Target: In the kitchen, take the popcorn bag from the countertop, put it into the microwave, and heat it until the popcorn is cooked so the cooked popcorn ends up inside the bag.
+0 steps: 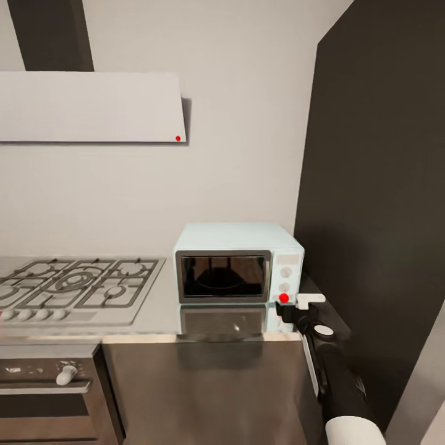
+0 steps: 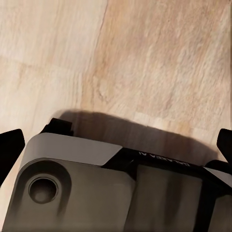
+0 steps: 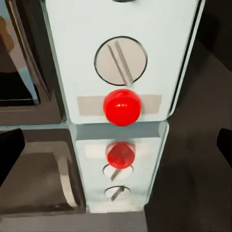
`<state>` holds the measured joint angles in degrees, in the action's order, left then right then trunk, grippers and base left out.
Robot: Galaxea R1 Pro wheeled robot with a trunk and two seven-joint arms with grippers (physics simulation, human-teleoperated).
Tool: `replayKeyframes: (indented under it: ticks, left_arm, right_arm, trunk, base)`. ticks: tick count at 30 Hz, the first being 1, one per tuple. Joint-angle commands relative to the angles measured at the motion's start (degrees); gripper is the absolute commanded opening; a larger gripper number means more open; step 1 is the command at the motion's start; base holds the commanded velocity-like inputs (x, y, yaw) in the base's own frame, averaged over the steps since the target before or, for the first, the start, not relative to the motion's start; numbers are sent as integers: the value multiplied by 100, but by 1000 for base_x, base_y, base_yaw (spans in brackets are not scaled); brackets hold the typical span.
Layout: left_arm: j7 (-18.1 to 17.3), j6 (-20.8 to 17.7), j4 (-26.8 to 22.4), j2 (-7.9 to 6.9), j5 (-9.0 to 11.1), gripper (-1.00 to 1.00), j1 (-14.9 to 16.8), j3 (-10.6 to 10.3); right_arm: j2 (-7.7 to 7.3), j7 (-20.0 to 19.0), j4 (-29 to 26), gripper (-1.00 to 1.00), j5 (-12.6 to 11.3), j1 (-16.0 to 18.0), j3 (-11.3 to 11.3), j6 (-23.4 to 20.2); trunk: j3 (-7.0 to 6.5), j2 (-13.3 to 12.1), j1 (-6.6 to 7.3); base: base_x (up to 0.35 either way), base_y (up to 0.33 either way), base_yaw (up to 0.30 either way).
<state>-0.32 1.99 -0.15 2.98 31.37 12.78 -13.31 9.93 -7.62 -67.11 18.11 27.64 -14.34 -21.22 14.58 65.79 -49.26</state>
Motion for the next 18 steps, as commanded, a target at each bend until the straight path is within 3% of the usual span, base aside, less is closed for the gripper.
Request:
replayKeyframes:
  ticks: [1, 7, 12, 13, 18]
  left_arm:
    - [-3, 21, 7, 4, 53, 100, 5, -49]
    - [-3, 21, 7, 2, 53, 100, 5, -49]
    - [-3, 21, 7, 1, 53, 100, 5, -49]
    - [-3, 21, 7, 2, 53, 100, 5, -49]
    - [-3, 21, 7, 6, 53, 100, 5, -49]
  right_arm:
    - [7, -59, -12, 100, 58, 5, -18, -22]
    - [-30, -159, -5, 100, 55, 5, -27, -22]
    - [-60, -193, 17, 100, -24, 5, -190, -22]
    - [-84, -191, 21, -100, -29, 5, -206, -22]
    - [-272, -175, -12, -100, -104, 5, -220, -18]
  trunk:
    - [8, 4, -2]
    - [8, 4, -2]
    - [8, 4, -2]
    - [8, 4, -2]
    - [8, 4, -2]
  base:
    - [173, 0, 0]
    - [45, 0, 0]
    - [1, 0, 0]
    - [0, 0, 0]
    - [0, 0, 0]
